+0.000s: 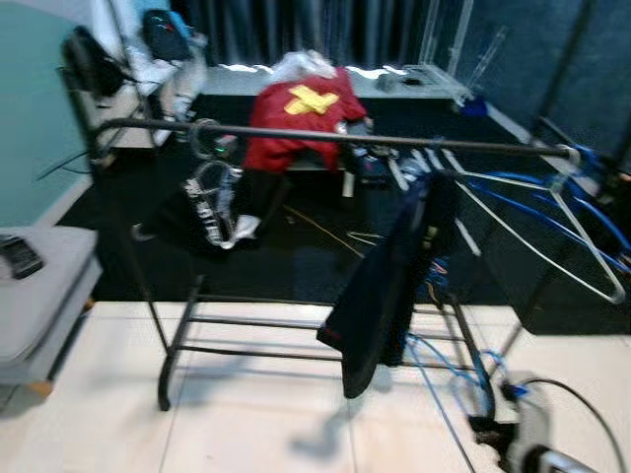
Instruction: Hang hanger
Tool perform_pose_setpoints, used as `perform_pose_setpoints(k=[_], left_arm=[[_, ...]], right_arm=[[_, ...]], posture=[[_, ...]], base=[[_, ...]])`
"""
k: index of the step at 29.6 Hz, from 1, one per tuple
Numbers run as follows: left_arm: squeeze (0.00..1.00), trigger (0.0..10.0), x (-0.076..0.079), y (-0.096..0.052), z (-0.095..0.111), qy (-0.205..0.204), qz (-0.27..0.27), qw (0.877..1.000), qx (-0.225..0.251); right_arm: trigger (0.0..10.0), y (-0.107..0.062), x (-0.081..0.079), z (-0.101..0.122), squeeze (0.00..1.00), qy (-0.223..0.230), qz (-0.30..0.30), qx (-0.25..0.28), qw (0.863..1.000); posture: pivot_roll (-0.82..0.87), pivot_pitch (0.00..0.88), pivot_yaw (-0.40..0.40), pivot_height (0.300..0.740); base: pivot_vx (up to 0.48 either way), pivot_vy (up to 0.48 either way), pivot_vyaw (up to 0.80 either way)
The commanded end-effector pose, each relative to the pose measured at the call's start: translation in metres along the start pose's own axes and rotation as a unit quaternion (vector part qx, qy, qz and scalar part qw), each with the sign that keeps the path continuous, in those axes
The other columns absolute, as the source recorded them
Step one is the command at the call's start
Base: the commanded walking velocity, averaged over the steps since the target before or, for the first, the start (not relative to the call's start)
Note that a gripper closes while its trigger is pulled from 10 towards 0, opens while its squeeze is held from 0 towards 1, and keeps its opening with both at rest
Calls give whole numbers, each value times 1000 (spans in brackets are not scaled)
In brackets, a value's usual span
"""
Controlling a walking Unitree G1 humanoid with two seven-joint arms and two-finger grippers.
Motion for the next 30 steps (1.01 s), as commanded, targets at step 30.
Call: perform_pose_setpoints(k=[30], left_arm=[[0,10000,20,13,-58,32,-34,999,-28]], right_arm=[[10000,21,-32,-5,0,59,77,33,995]], posture=[[49,0,-78,740]], base=[[0,0,767]])
Point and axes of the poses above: a point about 5 cm out from each wrist's last joint towards the gripper, its own y axis pointing out of the wrist towards the gripper, its own z axis along the axis of the wrist's last joint, x = y × z, the point moved 1 cm from there along y, pointing out of the wrist towards the gripper, and after that the axes turned 7 degrees about y, right-handed, at the moved point
